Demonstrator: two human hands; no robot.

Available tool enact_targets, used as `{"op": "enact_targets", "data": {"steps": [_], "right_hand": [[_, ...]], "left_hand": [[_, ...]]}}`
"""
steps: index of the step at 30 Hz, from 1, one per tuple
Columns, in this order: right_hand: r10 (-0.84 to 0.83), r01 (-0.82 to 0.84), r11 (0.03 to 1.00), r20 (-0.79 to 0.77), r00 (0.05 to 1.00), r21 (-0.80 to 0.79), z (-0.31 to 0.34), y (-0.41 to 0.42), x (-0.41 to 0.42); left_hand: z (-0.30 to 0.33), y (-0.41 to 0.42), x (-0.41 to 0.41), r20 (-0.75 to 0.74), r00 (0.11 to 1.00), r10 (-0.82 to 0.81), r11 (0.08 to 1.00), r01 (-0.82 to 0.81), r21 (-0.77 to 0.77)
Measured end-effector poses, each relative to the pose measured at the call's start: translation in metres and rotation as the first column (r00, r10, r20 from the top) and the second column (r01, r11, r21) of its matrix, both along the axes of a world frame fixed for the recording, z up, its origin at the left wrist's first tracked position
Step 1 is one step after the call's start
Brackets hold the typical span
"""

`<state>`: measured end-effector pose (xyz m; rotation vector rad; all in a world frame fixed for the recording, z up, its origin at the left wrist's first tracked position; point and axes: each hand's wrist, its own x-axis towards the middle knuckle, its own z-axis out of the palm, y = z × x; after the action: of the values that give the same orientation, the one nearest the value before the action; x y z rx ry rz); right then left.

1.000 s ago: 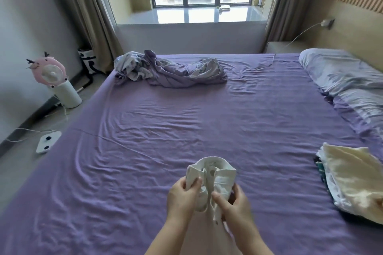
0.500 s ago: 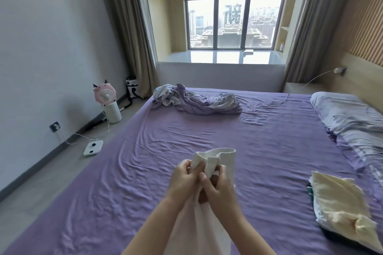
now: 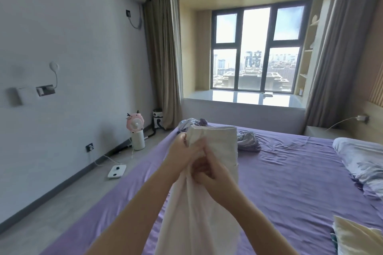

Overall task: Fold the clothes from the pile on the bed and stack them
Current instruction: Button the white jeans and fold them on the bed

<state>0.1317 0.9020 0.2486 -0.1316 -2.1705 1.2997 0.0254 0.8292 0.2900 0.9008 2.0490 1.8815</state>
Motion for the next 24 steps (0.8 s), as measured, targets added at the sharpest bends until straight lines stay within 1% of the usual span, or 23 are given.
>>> {"op": "enact_targets", "data": {"steps": [1,3,5,6,8,9,10,11,12,13,14,15,17,19,22,24], "right_hand": [[-0.033,0.034,0.997,-0.017,0.999,0.069,0.011,-0.002,0.001],[-0.161,0.188,0.961,-0.146,0.976,0.201,0.031,-0.004,0.003],[-0.308,0.381,0.887,-0.278,0.910,0.262,0.047,-0.007,0.003],[-0.377,0.463,0.849,-0.323,0.868,0.253,0.053,-0.007,0.003],[-0.476,0.558,0.816,-0.373,0.796,0.150,0.065,-0.005,0.004],[-0.494,0.553,0.830,-0.363,0.790,0.075,0.073,-0.003,0.006],[-0.485,0.507,0.862,-0.317,0.815,-0.016,0.082,-0.002,0.008],[-0.429,0.409,0.903,-0.260,0.865,-0.130,0.092,-0.001,0.012],[-0.334,0.280,0.930,-0.229,0.914,-0.240,0.102,-0.001,0.015],[-0.238,0.162,0.938,-0.228,0.944,-0.307,0.110,0.000,0.019],[-0.175,0.091,0.940,-0.237,0.956,-0.329,0.118,0.002,0.022],[-0.142,0.060,0.943,-0.234,0.962,-0.326,0.127,0.004,0.025],[-0.141,0.071,0.946,-0.205,0.969,-0.316,0.145,0.005,0.028],[-0.235,0.159,0.937,-0.222,0.946,-0.312,0.164,0.001,0.026],[-0.412,0.323,0.902,-0.343,0.844,-0.287,0.190,-0.010,0.016],[-0.467,0.394,0.883,-0.396,0.791,-0.254,0.205,-0.017,0.010]], "left_hand": [[0.011,-0.006,-0.003,0.012,1.000,-0.022,0.998,0.021,0.061],[0.030,-0.017,-0.007,0.014,0.996,-0.087,0.987,0.084,0.136],[0.047,-0.029,-0.012,-0.047,0.991,-0.126,0.979,0.132,0.155],[0.056,-0.034,-0.013,-0.072,0.987,-0.145,0.976,0.155,0.155],[0.075,-0.045,-0.016,-0.088,0.976,-0.199,0.964,0.211,0.164],[0.085,-0.051,-0.017,-0.089,0.969,-0.229,0.954,0.241,0.178],[0.095,-0.057,-0.018,-0.092,0.962,-0.255,0.944,0.269,0.191],[0.106,-0.064,-0.019,-0.100,0.954,-0.283,0.934,0.298,0.199],[0.115,-0.069,-0.018,-0.114,0.942,-0.316,0.921,0.334,0.200],[0.125,-0.074,-0.018,-0.129,0.926,-0.354,0.906,0.374,0.198],[0.135,-0.078,-0.017,-0.144,0.910,-0.389,0.892,0.411,0.189],[0.144,-0.081,-0.017,-0.153,0.897,-0.415,0.880,0.439,0.182],[0.161,-0.083,-0.019,-0.174,0.891,-0.420,0.879,0.447,0.166],[0.181,-0.081,-0.022,-0.207,0.908,-0.365,0.905,0.398,0.149],[0.208,-0.066,-0.025,-0.180,0.957,-0.228,0.945,0.262,0.198],[0.222,-0.050,-0.025,-0.191,0.975,-0.113,0.952,0.161,0.260]]}}
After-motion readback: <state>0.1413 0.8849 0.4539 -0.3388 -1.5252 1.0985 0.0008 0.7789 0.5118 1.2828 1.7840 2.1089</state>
